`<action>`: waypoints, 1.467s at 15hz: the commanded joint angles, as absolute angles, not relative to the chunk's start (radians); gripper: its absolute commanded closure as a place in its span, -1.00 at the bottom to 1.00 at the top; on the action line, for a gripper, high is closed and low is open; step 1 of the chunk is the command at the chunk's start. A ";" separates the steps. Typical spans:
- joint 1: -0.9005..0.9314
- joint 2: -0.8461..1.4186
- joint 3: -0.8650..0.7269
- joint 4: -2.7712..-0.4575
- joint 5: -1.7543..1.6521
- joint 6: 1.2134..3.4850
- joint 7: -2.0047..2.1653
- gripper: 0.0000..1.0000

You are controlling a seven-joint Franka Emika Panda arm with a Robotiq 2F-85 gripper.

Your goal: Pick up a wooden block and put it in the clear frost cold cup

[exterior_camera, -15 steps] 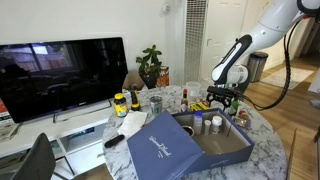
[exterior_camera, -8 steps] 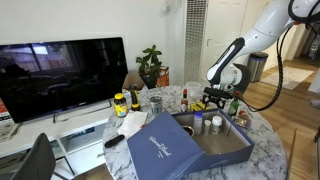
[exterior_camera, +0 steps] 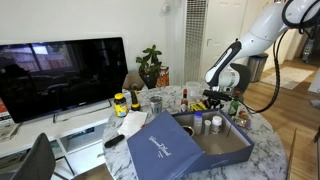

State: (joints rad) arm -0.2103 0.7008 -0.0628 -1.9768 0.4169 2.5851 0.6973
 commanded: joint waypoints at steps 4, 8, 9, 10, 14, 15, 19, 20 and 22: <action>-0.241 0.610 -0.036 -2.031 0.513 2.598 0.598 0.91; -0.308 0.405 0.034 -2.184 0.749 2.715 0.401 0.91; -0.317 0.355 0.042 -2.218 0.827 2.744 0.350 0.91; -0.329 0.317 0.054 -2.237 0.920 2.761 0.289 0.91; -0.260 0.359 -0.008 -2.160 0.955 2.745 0.325 0.91; -0.312 0.355 0.063 -2.142 1.018 2.800 0.315 0.91; -0.299 0.377 0.099 -2.024 1.144 2.993 0.287 0.91; -0.288 0.407 0.097 -1.990 1.138 3.065 0.304 0.91; -0.265 0.459 0.078 -1.943 1.092 3.155 0.357 0.91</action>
State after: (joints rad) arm -0.2929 0.3616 0.0943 -2.0280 1.0991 3.0350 0.3212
